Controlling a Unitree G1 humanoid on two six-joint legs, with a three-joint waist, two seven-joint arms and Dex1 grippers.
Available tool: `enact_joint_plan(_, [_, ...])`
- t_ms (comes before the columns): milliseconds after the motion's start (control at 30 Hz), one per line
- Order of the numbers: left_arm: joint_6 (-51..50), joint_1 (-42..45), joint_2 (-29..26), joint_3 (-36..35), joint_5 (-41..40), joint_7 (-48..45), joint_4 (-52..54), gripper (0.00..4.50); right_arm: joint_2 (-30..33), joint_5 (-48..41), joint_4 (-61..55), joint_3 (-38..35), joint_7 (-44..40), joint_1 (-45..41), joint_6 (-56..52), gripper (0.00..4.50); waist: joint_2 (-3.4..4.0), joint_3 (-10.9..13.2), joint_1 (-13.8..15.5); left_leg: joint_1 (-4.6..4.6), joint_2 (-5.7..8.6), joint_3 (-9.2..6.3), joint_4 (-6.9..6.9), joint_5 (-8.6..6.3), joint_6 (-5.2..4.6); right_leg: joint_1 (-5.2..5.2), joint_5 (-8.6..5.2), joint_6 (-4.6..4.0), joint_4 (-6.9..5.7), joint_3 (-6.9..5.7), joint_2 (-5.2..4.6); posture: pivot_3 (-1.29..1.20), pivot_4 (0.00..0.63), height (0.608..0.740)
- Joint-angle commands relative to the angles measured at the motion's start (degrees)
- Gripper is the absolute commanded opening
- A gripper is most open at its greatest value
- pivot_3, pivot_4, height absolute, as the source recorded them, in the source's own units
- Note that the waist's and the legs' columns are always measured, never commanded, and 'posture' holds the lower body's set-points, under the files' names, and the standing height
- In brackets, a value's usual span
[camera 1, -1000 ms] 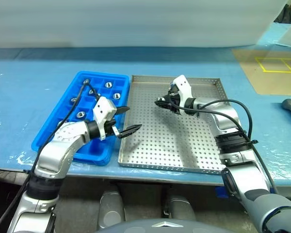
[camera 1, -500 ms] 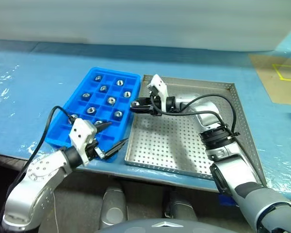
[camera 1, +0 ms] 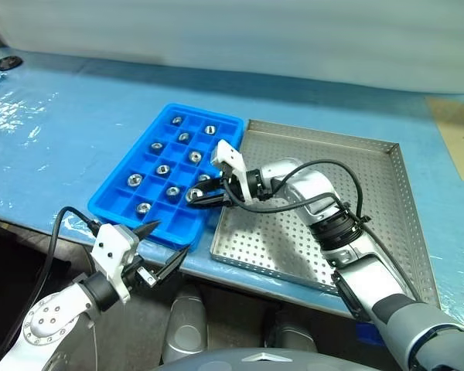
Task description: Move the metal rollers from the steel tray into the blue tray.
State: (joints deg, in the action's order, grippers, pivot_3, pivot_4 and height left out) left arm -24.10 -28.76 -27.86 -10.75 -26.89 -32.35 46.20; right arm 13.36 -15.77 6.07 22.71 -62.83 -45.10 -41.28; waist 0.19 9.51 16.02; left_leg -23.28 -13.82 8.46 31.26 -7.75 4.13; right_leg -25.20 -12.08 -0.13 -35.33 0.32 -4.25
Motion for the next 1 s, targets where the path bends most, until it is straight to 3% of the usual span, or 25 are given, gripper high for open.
enact_joint_plan(33, [1.93, -0.80, 0.82, -0.15, 0.01, 0.83, 2.35, 4.50, -0.44, 0.45, -3.19, 3.09, -0.17, 0.34, -0.02, 1.60, 0.00, 0.00, 0.56, 0.02, 0.00, 0.00, 0.00, 0.00, 0.00, 0.00, 0.00, 0.00, 0.00, 0.04, 0.01, 0.53, 0.150, 0.740])
enact_joint_plan(700, [1.29, 0.19, 0.26, 0.33, -0.83, 1.36, 2.10, 4.50, -1.96, 7.91, 1.09, 9.51, 3.60, -1.08, 0.29, 1.60, 0.00, -0.01, 2.56, 0.13, 0.04, 0.00, -0.03, 0.00, 0.01, 0.01, 0.00, 0.02, -0.01, 0.19, 0.05, 0.54, 0.150, 0.740])
enact_joint_plan(933, [1.37, 2.20, 0.42, 0.35, -1.05, 1.55, 0.76, 4.50, -1.99, 8.42, 3.29, 7.98, 4.45, -1.32, 2.46, 4.01, 0.00, -0.02, 2.53, 0.14, 0.05, 0.00, -0.01, 0.01, 0.02, 0.02, 0.00, 0.02, -0.04, 0.19, 0.05, 0.51, 0.150, 0.740])
enact_joint_plan(967, [1.28, 2.79, 0.65, 0.52, -1.25, 1.73, 0.50, 4.50, -2.25, 7.35, 3.49, 6.66, 4.30, -1.39, 2.19, 4.31, 0.00, -0.02, 2.51, 0.14, 0.05, 0.00, -0.01, 0.01, 0.02, 0.02, 0.00, 0.01, -0.06, 0.19, 0.05, 0.50, 0.150, 0.740])
enact_joint_plan(1000, [1.15, 3.37, 0.78, 0.76, -1.35, 1.87, 0.26, 4.50, -2.29, 6.57, 3.54, 5.72, 4.02, -1.43, 2.07, 4.31, 0.00, -0.02, 2.48, 0.15, 0.05, 0.00, -0.01, 0.01, 0.02, 0.02, 0.00, 0.01, -0.07, 0.18, 0.05, 0.50, 0.150, 0.740])
